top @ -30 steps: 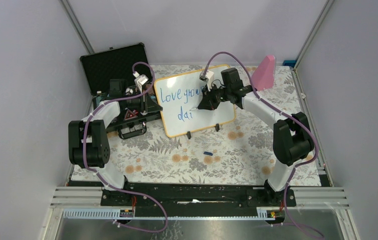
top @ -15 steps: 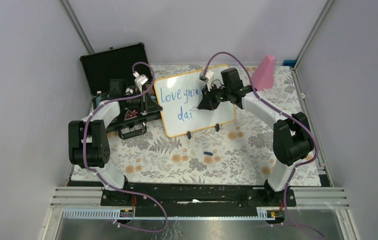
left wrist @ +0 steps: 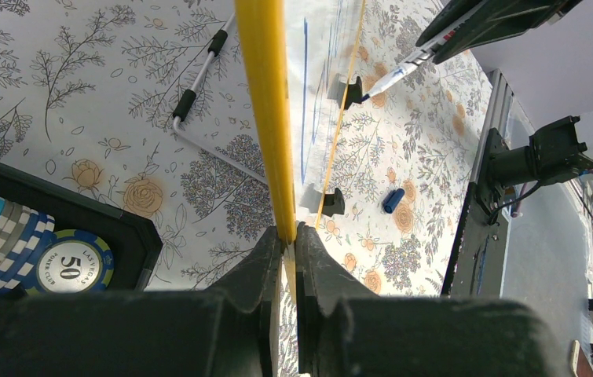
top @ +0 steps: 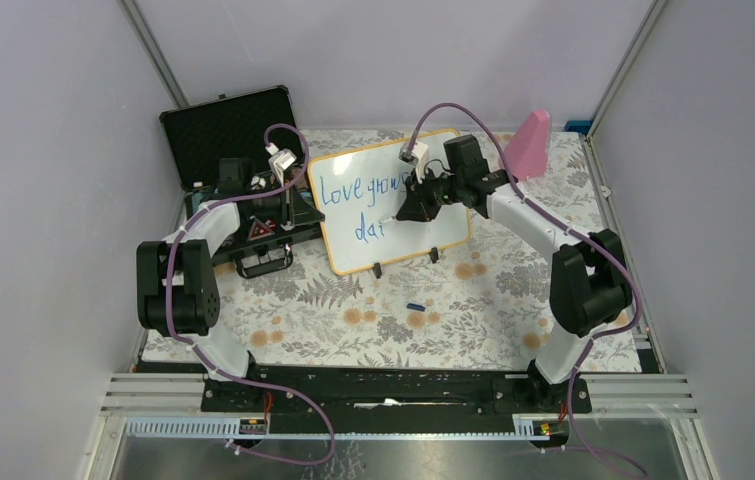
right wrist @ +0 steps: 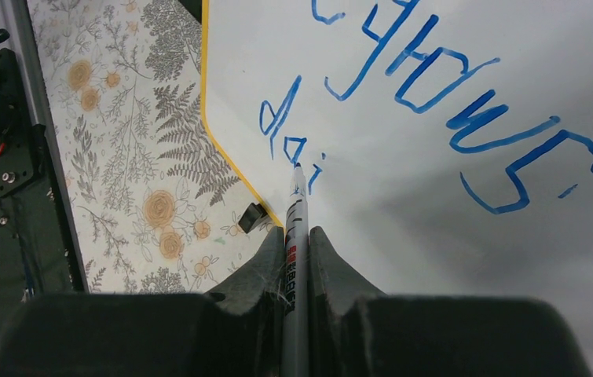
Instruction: Write a sentence on the whiteboard
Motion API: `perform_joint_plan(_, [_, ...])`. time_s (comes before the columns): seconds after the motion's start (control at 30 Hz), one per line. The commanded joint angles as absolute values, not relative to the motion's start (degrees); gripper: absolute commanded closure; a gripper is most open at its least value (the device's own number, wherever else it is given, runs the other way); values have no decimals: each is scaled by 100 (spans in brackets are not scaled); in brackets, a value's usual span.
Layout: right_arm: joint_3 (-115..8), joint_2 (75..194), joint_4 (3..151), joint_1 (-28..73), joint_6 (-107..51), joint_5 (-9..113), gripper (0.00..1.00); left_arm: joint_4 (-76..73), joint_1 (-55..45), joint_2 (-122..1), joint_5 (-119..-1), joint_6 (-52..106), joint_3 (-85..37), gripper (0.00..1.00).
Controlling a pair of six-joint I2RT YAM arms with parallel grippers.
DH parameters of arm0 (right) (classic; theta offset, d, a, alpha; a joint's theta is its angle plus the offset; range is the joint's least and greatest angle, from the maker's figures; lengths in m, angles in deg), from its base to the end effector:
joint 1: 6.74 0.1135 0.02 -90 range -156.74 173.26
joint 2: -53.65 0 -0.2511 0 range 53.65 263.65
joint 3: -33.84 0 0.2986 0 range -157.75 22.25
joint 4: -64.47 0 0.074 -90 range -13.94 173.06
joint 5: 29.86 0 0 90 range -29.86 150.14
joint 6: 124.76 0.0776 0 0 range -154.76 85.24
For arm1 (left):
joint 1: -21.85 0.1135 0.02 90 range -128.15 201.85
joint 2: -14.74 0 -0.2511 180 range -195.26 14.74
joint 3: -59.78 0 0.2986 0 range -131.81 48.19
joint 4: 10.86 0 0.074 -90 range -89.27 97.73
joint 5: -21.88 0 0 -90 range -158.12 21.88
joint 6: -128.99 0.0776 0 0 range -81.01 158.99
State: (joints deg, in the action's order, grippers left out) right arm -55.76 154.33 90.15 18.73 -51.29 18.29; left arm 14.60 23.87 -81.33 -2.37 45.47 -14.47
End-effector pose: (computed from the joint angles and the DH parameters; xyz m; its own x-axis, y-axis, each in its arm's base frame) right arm 0.3977 0.2468 0.2240 -0.2895 -0.3727 -0.8816 -0.9234 0.3511 0.1548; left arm 0.3978 -0.0568 0.1744 -0.6614 0.0231 -0.7497 0.6827 0.4324 -0.5890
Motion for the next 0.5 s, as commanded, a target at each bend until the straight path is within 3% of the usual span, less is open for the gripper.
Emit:
perform_joint_plan(0.0, [-5698,15051,9130,1859,-5222,1567,100,1292,2367,-8079,-262,4831,-1674,100])
perform_joint_plan(0.47, [-5694,15190,9085,1607,-5256,1703,100,1299,2369,-8085,-288,4816,-1673,100])
